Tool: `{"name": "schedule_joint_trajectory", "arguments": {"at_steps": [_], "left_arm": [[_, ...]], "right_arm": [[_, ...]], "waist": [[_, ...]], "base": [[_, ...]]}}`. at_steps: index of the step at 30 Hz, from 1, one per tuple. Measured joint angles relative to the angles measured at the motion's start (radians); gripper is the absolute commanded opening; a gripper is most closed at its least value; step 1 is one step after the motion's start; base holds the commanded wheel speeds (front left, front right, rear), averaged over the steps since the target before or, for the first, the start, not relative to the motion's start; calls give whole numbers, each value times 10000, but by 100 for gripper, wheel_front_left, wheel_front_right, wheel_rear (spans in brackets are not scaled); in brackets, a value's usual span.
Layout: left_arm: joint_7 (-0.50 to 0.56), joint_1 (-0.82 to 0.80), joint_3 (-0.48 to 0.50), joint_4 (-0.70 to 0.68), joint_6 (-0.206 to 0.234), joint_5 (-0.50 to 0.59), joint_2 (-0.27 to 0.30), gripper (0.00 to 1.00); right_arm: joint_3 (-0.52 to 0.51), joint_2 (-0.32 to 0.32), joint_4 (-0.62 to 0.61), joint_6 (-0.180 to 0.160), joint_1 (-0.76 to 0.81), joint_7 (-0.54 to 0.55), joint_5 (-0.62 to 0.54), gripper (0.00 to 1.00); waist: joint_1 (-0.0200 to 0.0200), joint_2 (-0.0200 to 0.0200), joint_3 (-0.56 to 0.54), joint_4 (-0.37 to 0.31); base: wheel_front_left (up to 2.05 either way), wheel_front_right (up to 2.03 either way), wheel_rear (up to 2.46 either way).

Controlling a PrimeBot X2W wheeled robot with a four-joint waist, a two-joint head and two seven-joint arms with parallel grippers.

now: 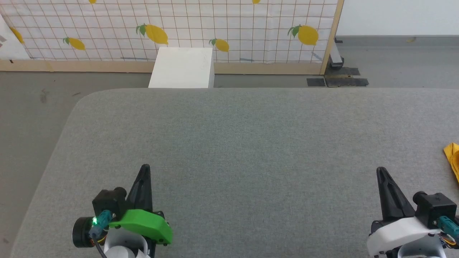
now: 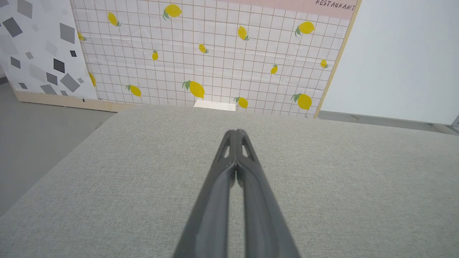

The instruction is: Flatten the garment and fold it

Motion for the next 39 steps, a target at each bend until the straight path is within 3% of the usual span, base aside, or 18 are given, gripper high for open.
{"name": "schedule_joint_trajectory", "arguments": {"at_steps": [39], "left_arm": [[794,120,267,-686,46,920,0,0]], "right_arm": [[424,2,73,0,-263,309,-244,0]], "waist": [[0,0,96,-10]], "base": [[0,0,0]]}}
